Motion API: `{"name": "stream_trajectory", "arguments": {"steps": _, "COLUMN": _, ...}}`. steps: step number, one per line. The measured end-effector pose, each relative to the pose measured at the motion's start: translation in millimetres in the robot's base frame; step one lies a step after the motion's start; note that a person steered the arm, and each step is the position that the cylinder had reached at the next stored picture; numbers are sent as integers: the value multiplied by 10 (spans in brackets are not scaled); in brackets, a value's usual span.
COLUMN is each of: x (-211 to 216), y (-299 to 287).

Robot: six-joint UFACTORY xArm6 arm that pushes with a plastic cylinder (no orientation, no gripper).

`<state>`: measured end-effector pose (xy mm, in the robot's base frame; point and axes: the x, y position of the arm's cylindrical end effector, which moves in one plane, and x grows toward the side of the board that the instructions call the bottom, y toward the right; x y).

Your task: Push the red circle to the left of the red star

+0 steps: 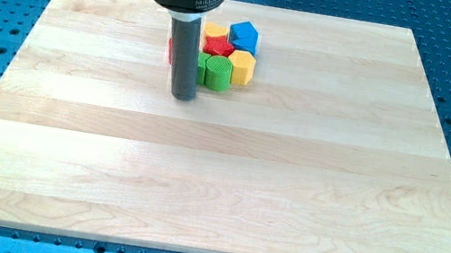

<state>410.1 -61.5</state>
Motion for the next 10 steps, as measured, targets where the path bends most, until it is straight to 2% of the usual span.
{"name": "stream_trajectory", "arguments": {"steps": 2, "x": -163, "y": -15}}
{"name": "stream_trajectory", "arguments": {"steps": 3, "x": -22, "y": -193}}
{"name": "stream_trajectory", "arguments": {"steps": 4, "x": -175, "y": -470}}
{"name": "stream_trajectory", "arguments": {"steps": 5, "x": -473, "y": -497}}
{"name": "stream_trajectory", "arguments": {"steps": 7, "x": -659, "y": -634}}
{"name": "stream_trajectory", "arguments": {"steps": 10, "x": -765, "y": -393}}
